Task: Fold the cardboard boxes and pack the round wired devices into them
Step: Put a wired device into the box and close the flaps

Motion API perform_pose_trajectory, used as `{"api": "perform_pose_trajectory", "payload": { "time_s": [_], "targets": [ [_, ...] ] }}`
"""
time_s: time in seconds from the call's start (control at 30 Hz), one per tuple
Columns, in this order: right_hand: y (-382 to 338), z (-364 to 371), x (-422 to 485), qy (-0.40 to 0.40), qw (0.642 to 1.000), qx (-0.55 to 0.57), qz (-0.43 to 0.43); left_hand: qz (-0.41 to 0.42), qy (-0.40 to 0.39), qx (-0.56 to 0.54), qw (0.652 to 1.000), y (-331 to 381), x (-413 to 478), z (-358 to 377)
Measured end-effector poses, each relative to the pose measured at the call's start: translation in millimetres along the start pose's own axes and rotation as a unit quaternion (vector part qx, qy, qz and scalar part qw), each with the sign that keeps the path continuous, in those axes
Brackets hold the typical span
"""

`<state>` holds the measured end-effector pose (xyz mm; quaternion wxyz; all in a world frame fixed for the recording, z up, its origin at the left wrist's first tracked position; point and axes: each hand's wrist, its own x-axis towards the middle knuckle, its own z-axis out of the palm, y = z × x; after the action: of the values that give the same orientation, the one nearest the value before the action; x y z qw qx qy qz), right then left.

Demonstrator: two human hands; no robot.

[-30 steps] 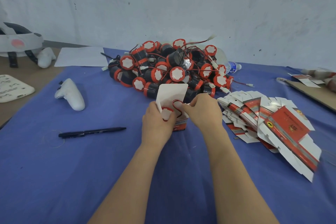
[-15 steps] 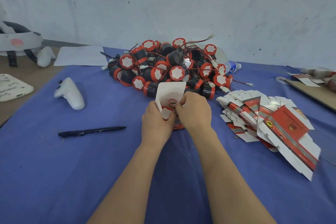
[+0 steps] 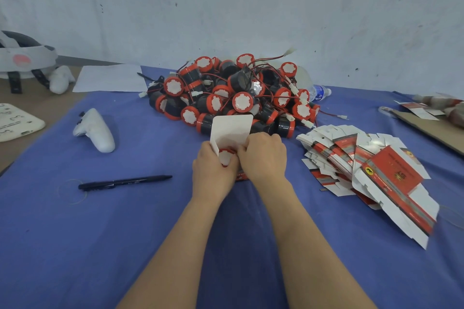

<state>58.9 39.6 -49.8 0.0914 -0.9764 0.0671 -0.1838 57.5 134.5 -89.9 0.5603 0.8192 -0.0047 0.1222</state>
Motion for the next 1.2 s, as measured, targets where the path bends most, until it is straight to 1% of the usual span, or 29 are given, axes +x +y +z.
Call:
{"api": "perform_pose_trajectory", "payload": {
  "time_s": [0.07, 0.17, 0.3, 0.4, 0.5, 0.7, 0.83, 1.03, 1.2],
  "targets": [
    [3, -3, 1, -0.035, 0.999, 0.004, -0.012, -0.001, 0.002, -0.005, 1.000, 0, 0, 0],
    [8, -10, 2, -0.090, 0.995, 0.050, -0.013, -0.004, 0.002, -0.010, 1.000, -1, 1, -1],
    [13, -21, 1, -0.131, 0.987, 0.080, -0.049, -0.005, 0.009, -0.009, 1.000, -2, 1, 0],
    [10, -27, -2, -0.136, 0.985, 0.093, -0.060, -0.008, 0.015, -0.002, 1.000, -3, 1, 1],
    [6, -25, -2, -0.147, 0.986, 0.056, -0.056, -0.022, 0.031, 0.003, 0.999, -2, 1, 2],
    [-3, -21, -5, -0.113, 0.992, 0.032, -0.042, -0.052, 0.040, -0.002, 0.998, 0, 2, 4],
    [-4, -23, -5, -0.120, 0.992, 0.012, -0.039, -0.051, 0.048, -0.008, 0.998, 0, 1, 5],
    [-9, -27, 1, -0.162, 0.987, -0.007, -0.015, -0.051, 0.042, -0.013, 0.998, 1, 0, 5],
    [-10, -24, -2, -0.143, 0.990, -0.003, -0.006, -0.050, 0.041, -0.010, 0.998, 2, -1, 4]
  ]
}}
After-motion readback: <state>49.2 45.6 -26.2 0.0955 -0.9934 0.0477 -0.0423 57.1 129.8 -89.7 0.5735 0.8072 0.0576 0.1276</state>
